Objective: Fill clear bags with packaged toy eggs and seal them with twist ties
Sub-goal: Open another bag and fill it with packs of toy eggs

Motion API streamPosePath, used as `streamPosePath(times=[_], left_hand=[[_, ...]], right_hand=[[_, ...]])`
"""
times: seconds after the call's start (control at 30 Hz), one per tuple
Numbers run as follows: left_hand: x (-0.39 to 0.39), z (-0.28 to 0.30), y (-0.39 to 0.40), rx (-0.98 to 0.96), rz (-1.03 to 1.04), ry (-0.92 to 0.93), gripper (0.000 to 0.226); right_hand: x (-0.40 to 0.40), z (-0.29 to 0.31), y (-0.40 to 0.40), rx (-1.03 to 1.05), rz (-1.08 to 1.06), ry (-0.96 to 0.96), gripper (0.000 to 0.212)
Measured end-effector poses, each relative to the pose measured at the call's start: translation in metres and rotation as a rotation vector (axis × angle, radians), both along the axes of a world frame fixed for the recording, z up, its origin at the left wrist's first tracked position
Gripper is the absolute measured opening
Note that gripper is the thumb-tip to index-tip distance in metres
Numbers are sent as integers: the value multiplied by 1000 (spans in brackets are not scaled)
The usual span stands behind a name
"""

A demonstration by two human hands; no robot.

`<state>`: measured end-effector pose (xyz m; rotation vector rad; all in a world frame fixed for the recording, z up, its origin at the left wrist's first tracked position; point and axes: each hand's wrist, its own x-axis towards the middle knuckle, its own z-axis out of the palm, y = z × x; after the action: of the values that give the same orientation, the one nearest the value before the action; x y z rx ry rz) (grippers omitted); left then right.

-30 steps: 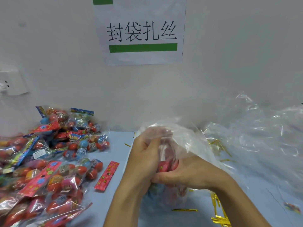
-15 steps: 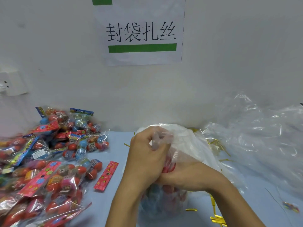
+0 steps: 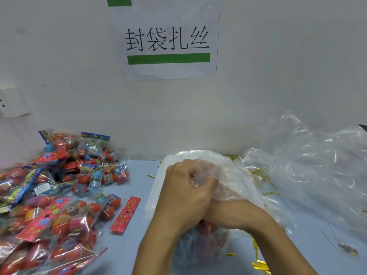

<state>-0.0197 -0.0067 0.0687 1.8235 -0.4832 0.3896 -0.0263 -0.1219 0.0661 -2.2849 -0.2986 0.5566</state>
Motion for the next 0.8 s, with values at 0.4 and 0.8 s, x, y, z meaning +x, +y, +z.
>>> streamPosePath(times=[0.4, 0.8], left_hand=[[-10, 2, -15, 224, 13, -73, 31], [-5, 2, -9, 52, 3, 92, 25]], right_hand=[[-1, -2, -12, -174, 163, -268, 36], [8, -3, -6, -78, -84, -91, 38]])
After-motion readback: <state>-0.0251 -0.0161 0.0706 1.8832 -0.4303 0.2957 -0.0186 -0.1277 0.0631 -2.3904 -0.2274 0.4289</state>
